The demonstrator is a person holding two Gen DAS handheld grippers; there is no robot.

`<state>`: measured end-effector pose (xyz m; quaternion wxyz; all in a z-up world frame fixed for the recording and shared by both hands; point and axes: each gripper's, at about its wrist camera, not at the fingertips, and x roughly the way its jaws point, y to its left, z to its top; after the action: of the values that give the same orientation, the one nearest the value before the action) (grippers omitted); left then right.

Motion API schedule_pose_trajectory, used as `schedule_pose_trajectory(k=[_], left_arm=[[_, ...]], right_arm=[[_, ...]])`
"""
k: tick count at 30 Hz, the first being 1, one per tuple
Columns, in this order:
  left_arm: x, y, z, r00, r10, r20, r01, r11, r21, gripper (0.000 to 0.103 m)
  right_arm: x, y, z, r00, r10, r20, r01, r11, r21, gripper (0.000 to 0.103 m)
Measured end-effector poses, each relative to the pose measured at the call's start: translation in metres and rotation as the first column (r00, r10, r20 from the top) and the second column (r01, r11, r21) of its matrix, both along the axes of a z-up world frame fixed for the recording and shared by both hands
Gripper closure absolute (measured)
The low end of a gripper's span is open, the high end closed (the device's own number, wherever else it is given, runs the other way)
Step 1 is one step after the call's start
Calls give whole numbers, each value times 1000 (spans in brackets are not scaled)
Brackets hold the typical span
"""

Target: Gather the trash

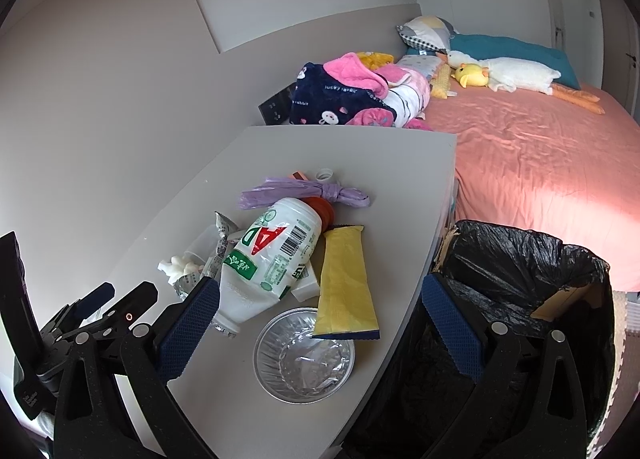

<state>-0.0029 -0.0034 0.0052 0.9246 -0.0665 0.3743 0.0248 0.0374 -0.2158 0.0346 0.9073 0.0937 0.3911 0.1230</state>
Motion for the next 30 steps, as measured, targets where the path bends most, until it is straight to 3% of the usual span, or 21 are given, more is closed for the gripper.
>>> schedule_pose_trajectory(k=[30], left_arm=[[-1,0,2,1000,-7,4,7,1000,6,6]], right_arm=[[-1,-1,3,1000,-1,3,1,1000,4,2]])
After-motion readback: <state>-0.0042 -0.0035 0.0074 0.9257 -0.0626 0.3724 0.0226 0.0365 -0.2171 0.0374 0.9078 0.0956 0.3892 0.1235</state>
